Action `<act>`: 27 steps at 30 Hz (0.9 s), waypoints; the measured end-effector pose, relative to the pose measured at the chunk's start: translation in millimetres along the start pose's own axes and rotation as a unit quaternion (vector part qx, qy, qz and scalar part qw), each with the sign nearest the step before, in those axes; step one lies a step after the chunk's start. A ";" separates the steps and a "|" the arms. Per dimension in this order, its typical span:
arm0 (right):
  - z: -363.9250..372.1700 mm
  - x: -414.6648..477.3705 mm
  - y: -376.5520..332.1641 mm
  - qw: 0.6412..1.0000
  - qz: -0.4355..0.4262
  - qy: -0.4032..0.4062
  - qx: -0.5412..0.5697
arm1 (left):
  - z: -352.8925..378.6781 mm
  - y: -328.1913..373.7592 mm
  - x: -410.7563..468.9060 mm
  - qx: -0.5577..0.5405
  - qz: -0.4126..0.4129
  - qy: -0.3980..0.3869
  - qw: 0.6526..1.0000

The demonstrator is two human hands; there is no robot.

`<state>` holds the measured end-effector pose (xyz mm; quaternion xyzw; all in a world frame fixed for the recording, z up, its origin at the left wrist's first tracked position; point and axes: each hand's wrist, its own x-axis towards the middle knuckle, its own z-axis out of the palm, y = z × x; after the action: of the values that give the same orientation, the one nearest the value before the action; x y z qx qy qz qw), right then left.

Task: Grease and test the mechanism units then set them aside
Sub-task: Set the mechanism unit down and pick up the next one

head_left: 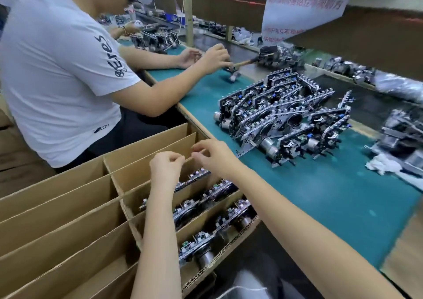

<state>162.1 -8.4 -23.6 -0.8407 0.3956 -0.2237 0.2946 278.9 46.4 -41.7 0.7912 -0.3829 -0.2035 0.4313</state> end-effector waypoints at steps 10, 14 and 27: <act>-137.4 -73.7 41.2 0.963 0.068 0.258 0.032 | 110.6 132.7 -39.1 -0.056 0.287 -0.127 0.948; -161.4 -110.6 73.0 0.948 0.142 0.283 0.023 | 152.3 158.1 -49.2 0.241 0.279 -0.217 0.904; -175.4 -205.5 116.5 0.929 0.207 0.119 0.285 | 160.1 145.7 -102.4 -0.427 -0.231 -0.454 0.747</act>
<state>-127.5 39.7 -4.0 -0.5885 0.5122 -0.3592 0.5122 47.8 -6.7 -7.6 0.4028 -0.2124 -0.7742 0.4397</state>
